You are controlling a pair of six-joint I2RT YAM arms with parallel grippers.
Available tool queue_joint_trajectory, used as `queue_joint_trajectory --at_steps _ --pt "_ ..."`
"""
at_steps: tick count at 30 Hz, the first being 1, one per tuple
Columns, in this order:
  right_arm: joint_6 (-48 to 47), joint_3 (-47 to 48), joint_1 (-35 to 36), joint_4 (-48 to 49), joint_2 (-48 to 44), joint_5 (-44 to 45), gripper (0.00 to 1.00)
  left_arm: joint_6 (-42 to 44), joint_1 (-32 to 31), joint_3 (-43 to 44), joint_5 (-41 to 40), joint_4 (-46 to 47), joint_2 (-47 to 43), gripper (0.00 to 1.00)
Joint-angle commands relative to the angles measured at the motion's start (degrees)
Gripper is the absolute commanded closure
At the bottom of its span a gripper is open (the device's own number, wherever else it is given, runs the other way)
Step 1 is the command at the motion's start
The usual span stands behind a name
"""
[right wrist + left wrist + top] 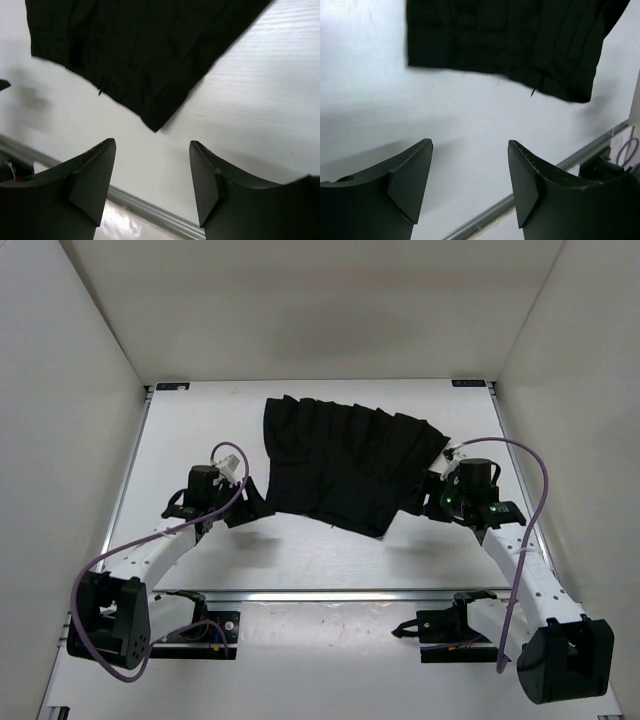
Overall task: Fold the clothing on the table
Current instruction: Flatten the skirt out
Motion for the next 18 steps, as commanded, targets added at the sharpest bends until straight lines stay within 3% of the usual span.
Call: queue_joint_trajectory --at_steps 1,5,10,15,17,18 --pt "7.5 0.4 -1.1 2.4 5.1 4.9 0.45 0.0 -3.4 4.3 -9.3 2.6 2.8 0.27" --pt "14.3 0.5 2.1 4.4 9.3 7.3 0.48 0.8 -4.2 8.5 -13.9 3.4 9.0 0.28" --pt "20.6 0.8 9.8 9.3 18.4 10.3 0.46 3.0 -5.4 18.1 -18.2 2.0 23.5 0.26" --pt "24.0 0.2 10.4 14.0 23.4 10.8 0.47 6.9 -7.8 27.1 -20.8 -2.6 32.1 0.30" --pt "24.9 -0.9 9.6 17.4 24.7 9.4 0.51 7.5 -8.7 28.1 -20.2 -3.0 33.3 0.34" --pt "25.1 -1.4 9.1 17.8 25.8 7.9 0.59 7.8 -9.1 28.3 -18.8 -2.5 34.3 0.35"
